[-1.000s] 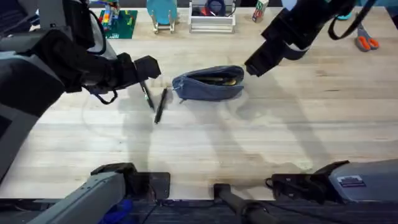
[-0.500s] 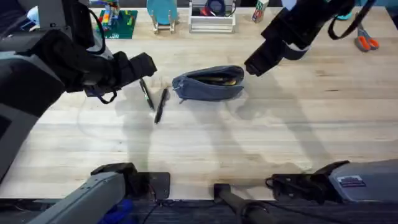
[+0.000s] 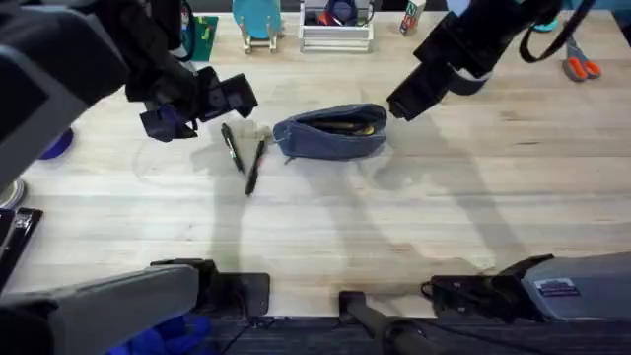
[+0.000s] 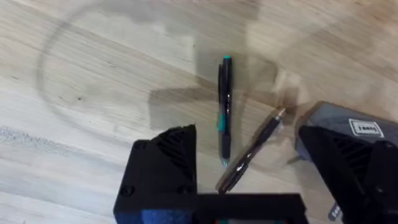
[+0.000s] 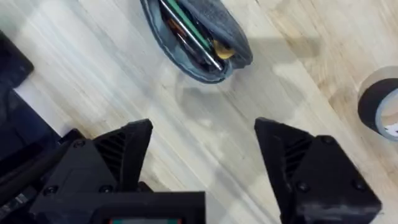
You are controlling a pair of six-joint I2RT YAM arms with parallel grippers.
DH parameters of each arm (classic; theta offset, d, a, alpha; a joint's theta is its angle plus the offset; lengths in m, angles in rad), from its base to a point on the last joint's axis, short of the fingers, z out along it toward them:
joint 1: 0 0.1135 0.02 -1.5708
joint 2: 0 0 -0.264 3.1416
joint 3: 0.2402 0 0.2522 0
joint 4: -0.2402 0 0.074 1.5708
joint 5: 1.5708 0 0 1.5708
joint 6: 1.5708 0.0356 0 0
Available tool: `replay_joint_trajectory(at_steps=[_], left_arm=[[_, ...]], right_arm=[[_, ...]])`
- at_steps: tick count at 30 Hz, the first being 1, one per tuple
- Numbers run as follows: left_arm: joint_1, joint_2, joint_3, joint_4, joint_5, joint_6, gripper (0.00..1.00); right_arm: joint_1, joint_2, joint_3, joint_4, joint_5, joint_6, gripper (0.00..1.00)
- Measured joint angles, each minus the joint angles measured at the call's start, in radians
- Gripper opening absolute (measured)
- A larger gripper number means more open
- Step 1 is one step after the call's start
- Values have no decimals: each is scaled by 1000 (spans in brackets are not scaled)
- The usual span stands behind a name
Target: Unzip the bag, pick up the pens from the table one at a time and place them inside, then zip the bag closed.
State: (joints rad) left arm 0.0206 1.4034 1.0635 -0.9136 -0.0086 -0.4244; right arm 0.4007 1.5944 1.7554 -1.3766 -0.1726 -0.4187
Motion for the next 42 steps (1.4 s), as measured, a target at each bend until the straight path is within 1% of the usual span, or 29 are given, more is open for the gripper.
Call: replay_joint_trajectory(at_steps=[6, 15, 24, 34, 42], left_arm=[[-2, 57, 6, -17, -17, -29, 995], [-6, 120, 6, -18, -24, -39, 994], [-9, 177, 6, -13, -41, -40, 995], [-11, 291, 8, -11, -34, -40, 995], [-11, 304, 22, -6, -36, -40, 991]], right_arm=[[0, 0, 0, 0, 0, 0, 997], [0, 0, 0, 0, 0, 0, 996], [0, 0, 0, 1, 0, 0, 996], [0, 0, 0, 5, 0, 0, 996], [0, 0, 0, 7, 0, 0, 996]])
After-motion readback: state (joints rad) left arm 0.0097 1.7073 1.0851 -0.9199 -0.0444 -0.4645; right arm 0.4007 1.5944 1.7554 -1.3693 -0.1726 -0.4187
